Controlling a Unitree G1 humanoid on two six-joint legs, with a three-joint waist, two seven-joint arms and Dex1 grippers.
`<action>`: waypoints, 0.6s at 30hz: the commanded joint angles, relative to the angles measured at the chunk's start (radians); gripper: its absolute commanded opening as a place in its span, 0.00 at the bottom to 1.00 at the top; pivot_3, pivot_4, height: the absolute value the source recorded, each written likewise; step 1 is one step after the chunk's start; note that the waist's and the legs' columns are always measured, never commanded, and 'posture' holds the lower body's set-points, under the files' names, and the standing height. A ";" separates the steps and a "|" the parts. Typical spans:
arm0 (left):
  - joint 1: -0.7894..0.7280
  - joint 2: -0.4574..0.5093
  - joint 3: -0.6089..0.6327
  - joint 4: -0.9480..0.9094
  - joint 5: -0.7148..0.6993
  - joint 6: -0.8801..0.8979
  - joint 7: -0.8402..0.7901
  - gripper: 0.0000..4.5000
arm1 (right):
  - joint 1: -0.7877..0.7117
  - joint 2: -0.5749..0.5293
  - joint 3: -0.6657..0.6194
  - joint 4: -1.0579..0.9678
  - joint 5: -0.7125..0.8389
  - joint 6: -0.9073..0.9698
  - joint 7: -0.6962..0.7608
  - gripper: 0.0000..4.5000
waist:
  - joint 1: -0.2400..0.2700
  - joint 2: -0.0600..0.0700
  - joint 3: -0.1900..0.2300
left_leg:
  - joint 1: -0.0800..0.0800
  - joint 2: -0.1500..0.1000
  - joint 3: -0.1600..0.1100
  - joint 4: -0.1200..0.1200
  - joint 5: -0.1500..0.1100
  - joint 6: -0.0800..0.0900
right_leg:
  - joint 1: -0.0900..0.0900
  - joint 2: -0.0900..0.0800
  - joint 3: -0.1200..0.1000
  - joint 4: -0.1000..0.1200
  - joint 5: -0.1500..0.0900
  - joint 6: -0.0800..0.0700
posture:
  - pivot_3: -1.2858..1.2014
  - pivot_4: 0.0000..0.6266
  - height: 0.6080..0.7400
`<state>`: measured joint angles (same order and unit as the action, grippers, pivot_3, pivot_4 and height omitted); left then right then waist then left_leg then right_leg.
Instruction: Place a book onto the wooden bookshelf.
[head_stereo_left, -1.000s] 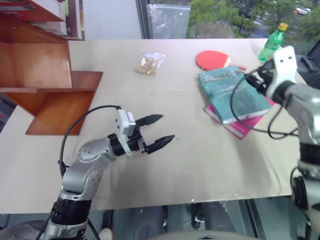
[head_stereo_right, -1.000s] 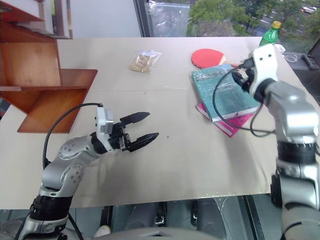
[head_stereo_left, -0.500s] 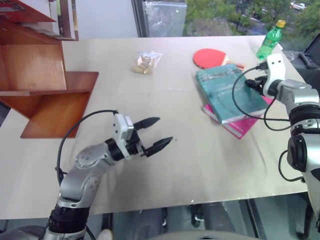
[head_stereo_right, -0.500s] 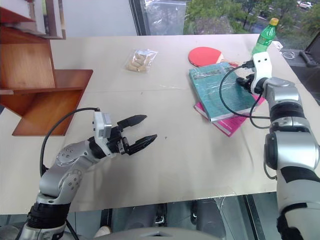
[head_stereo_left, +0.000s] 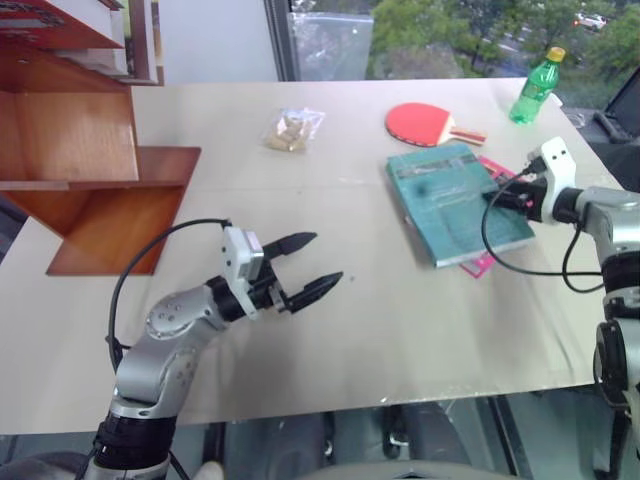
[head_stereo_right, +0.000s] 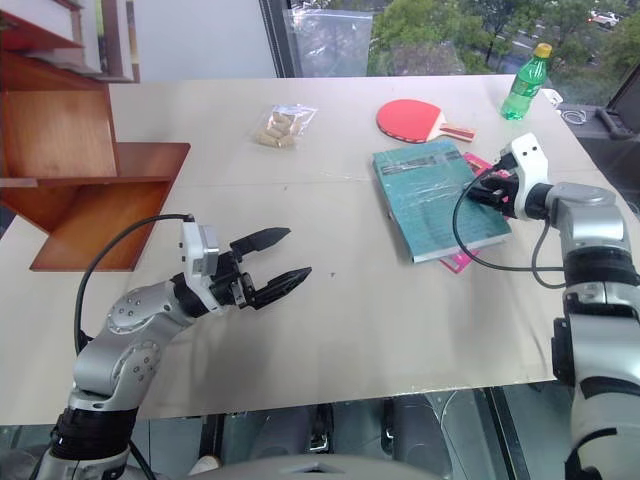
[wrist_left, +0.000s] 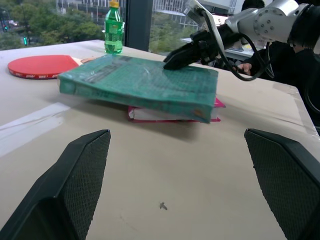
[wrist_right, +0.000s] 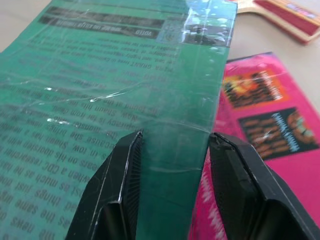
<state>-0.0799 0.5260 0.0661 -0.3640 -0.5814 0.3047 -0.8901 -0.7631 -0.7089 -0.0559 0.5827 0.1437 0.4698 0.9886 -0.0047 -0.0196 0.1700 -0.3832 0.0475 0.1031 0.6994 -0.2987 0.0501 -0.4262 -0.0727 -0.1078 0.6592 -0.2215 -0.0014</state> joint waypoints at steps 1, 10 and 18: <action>-0.014 0.007 0.008 -0.019 -0.014 -0.004 -0.008 1.00 | 0.126 -0.025 0.035 -0.107 0.009 0.069 0.045 0.47 | 0.001 0.000 -0.001 | 0.001 0.000 0.000 0.000 0.000 0.000 | 0.001 0.000 0.000 0.000 0.000 0.000 | 0.52 0.24 1.00; -0.072 -0.029 -0.032 0.002 -0.059 0.151 0.057 1.00 | 0.211 -0.040 -0.134 -0.289 0.125 0.034 -0.044 0.47 | 0.010 0.000 -0.001 | 0.002 0.000 0.000 0.000 0.000 0.000 | 0.003 0.000 0.000 -0.001 0.000 0.000 | 0.52 0.24 1.00; -0.285 -0.093 -0.045 0.145 -0.212 0.530 0.181 1.00 | 0.617 -0.107 -0.403 -0.854 0.256 0.083 -0.067 0.99 | 0.033 0.004 0.001 | -0.006 -0.001 -0.004 0.000 0.000 0.000 | -0.003 0.000 -0.002 -0.002 0.000 0.001 | 0.52 0.24 1.00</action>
<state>-0.3251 0.4548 0.0120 -0.2485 -0.7368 0.7629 -0.7244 -0.2008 -0.7943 -0.3415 -0.1015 0.3449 0.5438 0.9270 0.0281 -0.0160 0.1706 -0.3900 0.0459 0.0994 0.6996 -0.2986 0.0503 -0.4295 -0.0725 -0.1101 0.6570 -0.2221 -0.0003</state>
